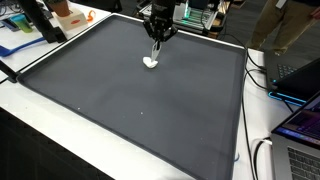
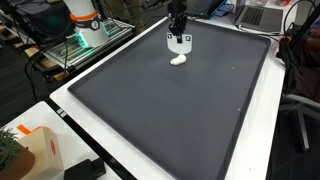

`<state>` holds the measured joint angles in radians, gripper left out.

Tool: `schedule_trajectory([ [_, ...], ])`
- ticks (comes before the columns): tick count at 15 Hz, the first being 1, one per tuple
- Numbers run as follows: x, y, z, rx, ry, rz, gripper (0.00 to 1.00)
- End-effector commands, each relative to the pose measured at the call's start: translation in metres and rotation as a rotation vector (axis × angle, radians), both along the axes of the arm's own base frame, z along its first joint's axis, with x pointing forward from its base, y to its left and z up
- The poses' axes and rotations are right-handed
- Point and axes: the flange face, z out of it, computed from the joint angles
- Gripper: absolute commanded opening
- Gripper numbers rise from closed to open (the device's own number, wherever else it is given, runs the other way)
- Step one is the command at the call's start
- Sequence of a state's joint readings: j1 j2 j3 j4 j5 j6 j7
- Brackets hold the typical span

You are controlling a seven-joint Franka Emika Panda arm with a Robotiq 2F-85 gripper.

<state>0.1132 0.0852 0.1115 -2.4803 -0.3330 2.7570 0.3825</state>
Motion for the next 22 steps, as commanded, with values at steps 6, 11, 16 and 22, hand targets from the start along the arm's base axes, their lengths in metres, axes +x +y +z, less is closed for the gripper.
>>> schedule_trajectory([
  [6, 0.015, 0.009, -0.028, -0.057, 0.037, -0.006, 0.01],
  [11, 0.018, 0.019, -0.052, -0.112, 0.142, 0.016, 0.01],
  [16, 0.031, 0.02, -0.063, -0.225, 0.21, -0.021, 0.01],
  [22, 0.039, 0.031, -0.08, -0.295, 0.317, -0.043, 0.01],
])
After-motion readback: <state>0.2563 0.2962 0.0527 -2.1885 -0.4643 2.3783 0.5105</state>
